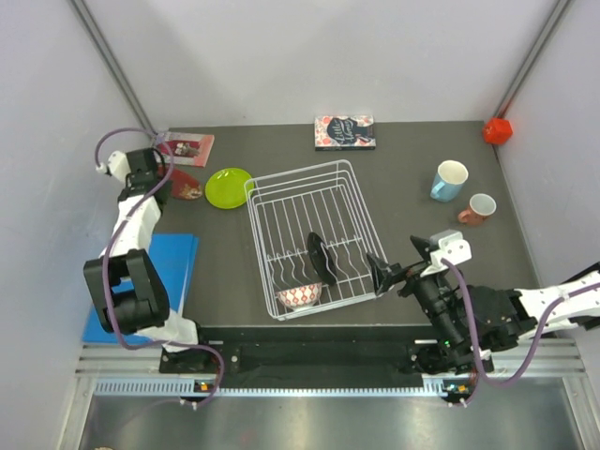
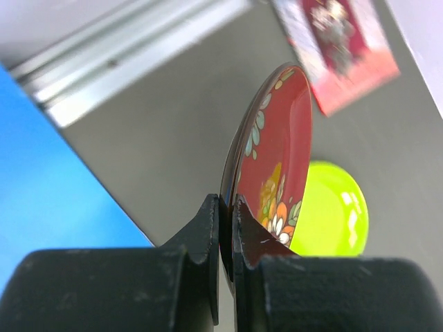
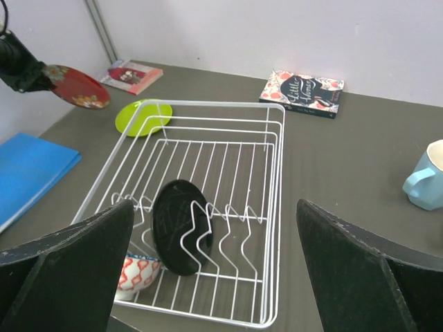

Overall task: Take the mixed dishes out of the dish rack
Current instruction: Place the plate at the center of the board.

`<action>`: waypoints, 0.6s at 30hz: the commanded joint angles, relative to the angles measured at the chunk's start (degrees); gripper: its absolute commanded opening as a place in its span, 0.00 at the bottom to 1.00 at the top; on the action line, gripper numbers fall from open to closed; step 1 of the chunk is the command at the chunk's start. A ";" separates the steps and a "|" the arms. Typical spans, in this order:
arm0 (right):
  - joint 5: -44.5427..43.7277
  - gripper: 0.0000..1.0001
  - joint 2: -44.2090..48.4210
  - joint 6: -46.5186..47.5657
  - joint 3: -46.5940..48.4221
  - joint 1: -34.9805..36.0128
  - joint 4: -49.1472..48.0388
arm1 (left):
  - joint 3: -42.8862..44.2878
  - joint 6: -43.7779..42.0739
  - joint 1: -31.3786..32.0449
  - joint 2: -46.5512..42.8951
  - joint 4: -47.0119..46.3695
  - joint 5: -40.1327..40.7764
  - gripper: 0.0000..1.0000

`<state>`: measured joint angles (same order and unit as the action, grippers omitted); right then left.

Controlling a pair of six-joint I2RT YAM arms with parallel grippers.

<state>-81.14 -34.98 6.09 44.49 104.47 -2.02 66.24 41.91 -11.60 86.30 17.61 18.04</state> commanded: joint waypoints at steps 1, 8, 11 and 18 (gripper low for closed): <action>1.24 1.00 -1.40 -3.28 -0.81 0.04 0.97 | 0.91 6.33 -6.32 3.33 -8.10 -3.08 0.00; 2.83 1.00 -4.22 -0.29 -0.54 -0.05 -1.75 | 4.06 8.45 -9.67 13.71 -10.48 -17.77 0.00; 3.18 0.99 -4.31 -0.20 -0.98 -0.05 -2.46 | 5.39 8.54 -9.67 17.22 -12.07 -22.78 0.00; 3.27 1.00 -4.04 -0.90 -1.78 -0.05 -2.38 | 7.68 7.92 -9.94 22.68 -11.72 -25.25 0.00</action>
<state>-78.15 -39.46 5.39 43.00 104.47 -2.33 71.55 50.06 -21.52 107.42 8.03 -3.95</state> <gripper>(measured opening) 0.995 0.071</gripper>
